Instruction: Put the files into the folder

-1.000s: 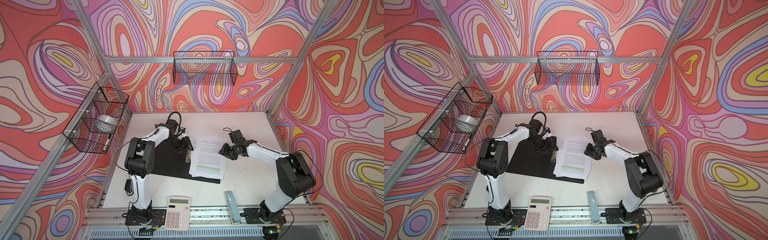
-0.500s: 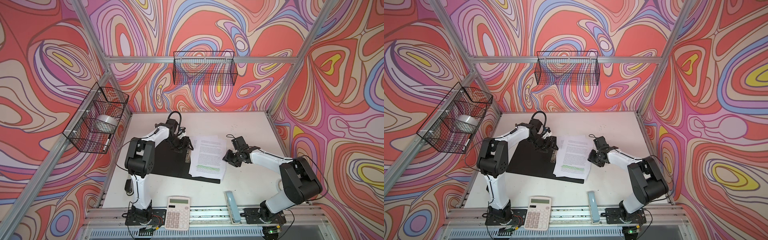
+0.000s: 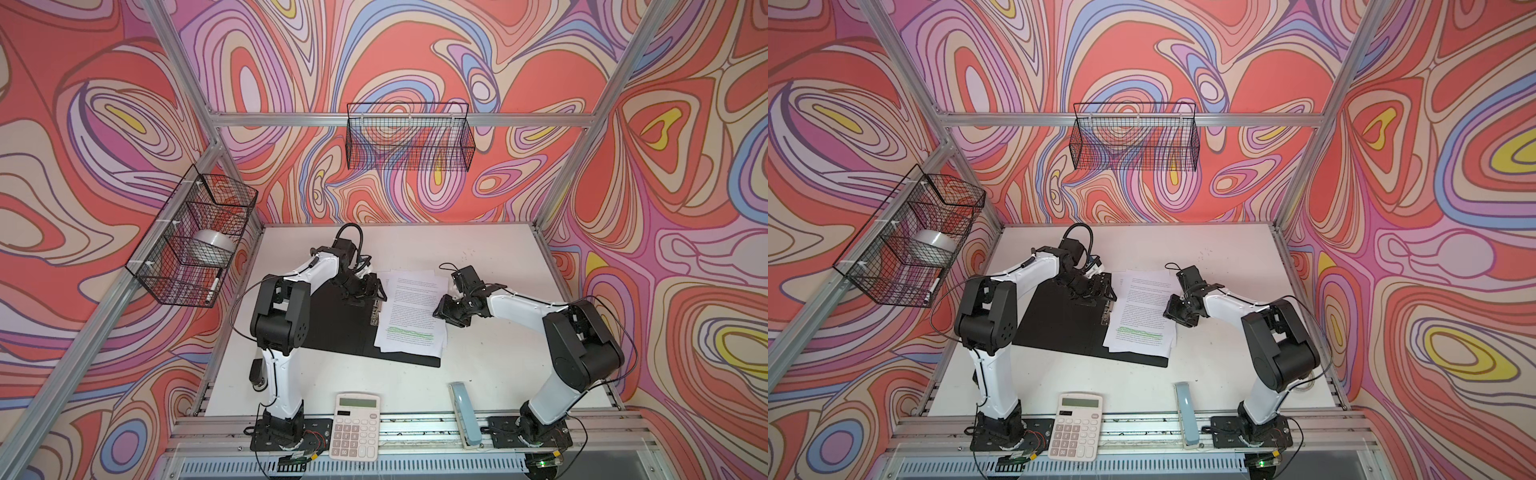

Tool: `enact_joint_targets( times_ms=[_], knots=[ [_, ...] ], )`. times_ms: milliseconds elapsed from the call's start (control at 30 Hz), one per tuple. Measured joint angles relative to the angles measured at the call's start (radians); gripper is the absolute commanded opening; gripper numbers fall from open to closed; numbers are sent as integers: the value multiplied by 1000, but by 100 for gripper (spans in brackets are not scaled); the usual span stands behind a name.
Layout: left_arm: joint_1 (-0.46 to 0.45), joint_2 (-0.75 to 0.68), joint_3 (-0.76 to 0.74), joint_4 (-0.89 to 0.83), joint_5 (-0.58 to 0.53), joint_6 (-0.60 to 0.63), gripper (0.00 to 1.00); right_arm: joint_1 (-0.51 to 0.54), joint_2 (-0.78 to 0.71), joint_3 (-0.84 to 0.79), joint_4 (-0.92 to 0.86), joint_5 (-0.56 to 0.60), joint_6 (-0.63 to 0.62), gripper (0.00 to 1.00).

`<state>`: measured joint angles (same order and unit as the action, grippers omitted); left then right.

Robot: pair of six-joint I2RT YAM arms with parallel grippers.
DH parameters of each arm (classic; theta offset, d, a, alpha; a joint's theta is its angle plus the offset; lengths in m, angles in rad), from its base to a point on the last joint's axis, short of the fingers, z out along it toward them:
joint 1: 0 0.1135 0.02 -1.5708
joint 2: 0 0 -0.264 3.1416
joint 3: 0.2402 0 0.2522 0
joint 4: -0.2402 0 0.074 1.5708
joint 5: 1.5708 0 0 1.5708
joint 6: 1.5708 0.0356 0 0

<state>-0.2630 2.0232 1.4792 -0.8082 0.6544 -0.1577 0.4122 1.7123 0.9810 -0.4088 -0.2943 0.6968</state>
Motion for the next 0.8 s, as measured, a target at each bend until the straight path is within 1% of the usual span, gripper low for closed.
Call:
enact_joint_targets(
  times_ms=[300, 533, 667, 800],
  knots=[
    [0, 4, 0, -3, 0, 2, 93, 49, 64, 103, -98, 51, -38, 47],
    [0, 5, 2, -5, 0, 7, 93, 60, 64, 98, -161, 103, -22, 47],
    [0, 8, 14, -11, 0, 7, 93, 60, 10, 60, -158, 84, 2, 47],
    [0, 10, 24, -12, 1, 7, 93, 60, -31, 27, -119, 27, 28, 46]
  ],
)
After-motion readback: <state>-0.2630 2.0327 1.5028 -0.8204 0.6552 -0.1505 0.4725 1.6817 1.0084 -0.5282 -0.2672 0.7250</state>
